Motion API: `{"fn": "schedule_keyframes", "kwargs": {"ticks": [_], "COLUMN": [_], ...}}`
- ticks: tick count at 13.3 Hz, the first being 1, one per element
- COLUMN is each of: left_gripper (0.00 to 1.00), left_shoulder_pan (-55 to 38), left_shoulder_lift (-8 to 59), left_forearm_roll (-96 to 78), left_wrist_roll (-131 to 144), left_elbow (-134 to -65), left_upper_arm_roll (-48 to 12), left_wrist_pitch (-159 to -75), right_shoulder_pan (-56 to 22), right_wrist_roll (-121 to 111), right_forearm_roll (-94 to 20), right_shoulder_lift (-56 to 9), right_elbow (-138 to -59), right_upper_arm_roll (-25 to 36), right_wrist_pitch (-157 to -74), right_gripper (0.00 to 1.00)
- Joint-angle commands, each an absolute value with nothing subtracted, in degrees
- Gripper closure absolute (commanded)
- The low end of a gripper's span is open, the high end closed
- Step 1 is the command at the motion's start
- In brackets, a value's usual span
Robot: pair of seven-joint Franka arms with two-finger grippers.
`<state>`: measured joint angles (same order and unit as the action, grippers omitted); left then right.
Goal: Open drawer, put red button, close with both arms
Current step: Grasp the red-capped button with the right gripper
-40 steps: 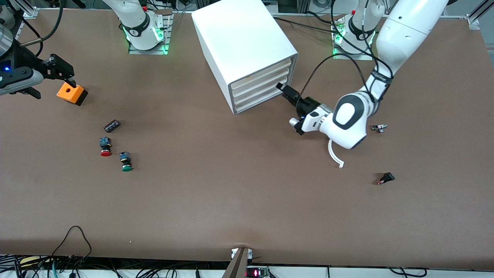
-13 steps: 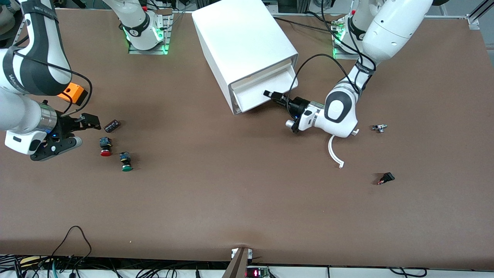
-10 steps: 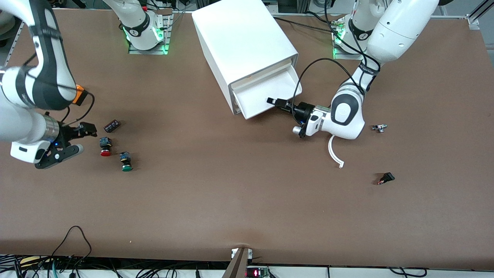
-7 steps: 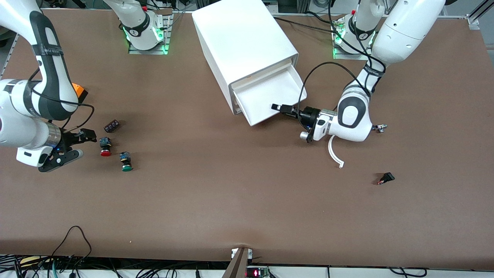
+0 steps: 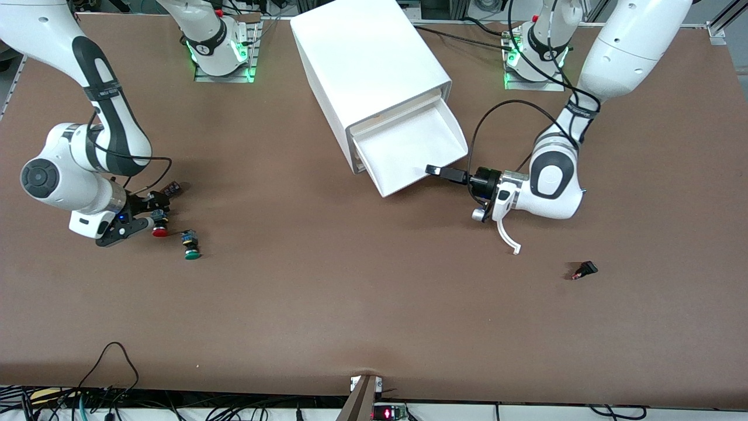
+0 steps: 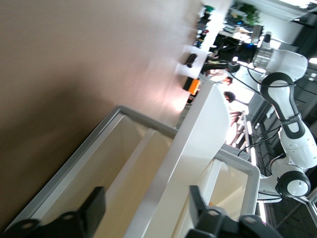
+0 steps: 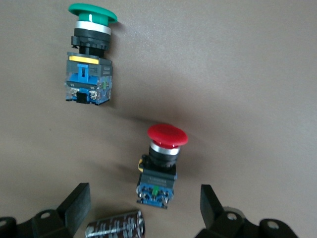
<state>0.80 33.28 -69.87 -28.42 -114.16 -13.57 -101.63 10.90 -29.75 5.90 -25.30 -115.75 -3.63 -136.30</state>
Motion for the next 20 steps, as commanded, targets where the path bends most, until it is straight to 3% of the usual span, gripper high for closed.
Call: {"fn": "schedule_keyframes", "kwargs": {"ticks": [1, 5, 9, 11, 14, 15, 20], "left_gripper": [0.00, 0.00, 0.00, 0.00, 0.00, 0.00, 0.00], "left_shoulder_pan": [4.04, 6.15, 6.15, 5.89, 5.19, 4.66, 4.13], "left_shoulder_lift": [28.23, 22.26, 17.32, 17.49, 17.32, 17.14, 16.96], "left_forearm_roll": [-60.86, -35.47, -16.92, -9.87, -7.31, -5.55, 3.24], "left_wrist_roll": [-20.15, -13.45, -13.45, -12.14, 11.69, 19.09, 42.23], "left_elbow": [-113.04, -107.58, -104.87, -101.96, -100.81, -100.81, -100.90], "left_upper_arm_roll": [-13.54, -13.27, -13.36, -13.62, -15.28, -17.38, -22.32], "left_wrist_pitch": [-98.54, -96.77, -95.80, -95.97, -98.52, -98.70, -98.79], "right_shoulder_pan": [11.86, 13.18, 13.27, 13.53, 13.62, 13.62, 13.01], "right_wrist_roll": [-30.59, -30.67, -30.67, -30.76, -30.67, -30.24, -28.40], "right_forearm_roll": [5.45, 5.54, 5.54, 5.54, 5.54, 5.54, -0.96], "right_shoulder_lift": [-26.80, -28.83, -28.13, -27.78, -27.77, -27.77, -24.26], "right_elbow": [-116.28, -119.16, -120.06, -120.06, -120.06, -119.97, -113.32], "right_upper_arm_roll": [-3.96, -3.96, -3.96, -3.96, -3.96, -4.04, -6.40], "right_wrist_pitch": [-139.39, -145.35, -144.94, -143.70, -143.61, -143.61, -130.73], "right_gripper": [0.03, 0.10, 0.31, 0.47, 0.77, 0.82, 0.83]}}
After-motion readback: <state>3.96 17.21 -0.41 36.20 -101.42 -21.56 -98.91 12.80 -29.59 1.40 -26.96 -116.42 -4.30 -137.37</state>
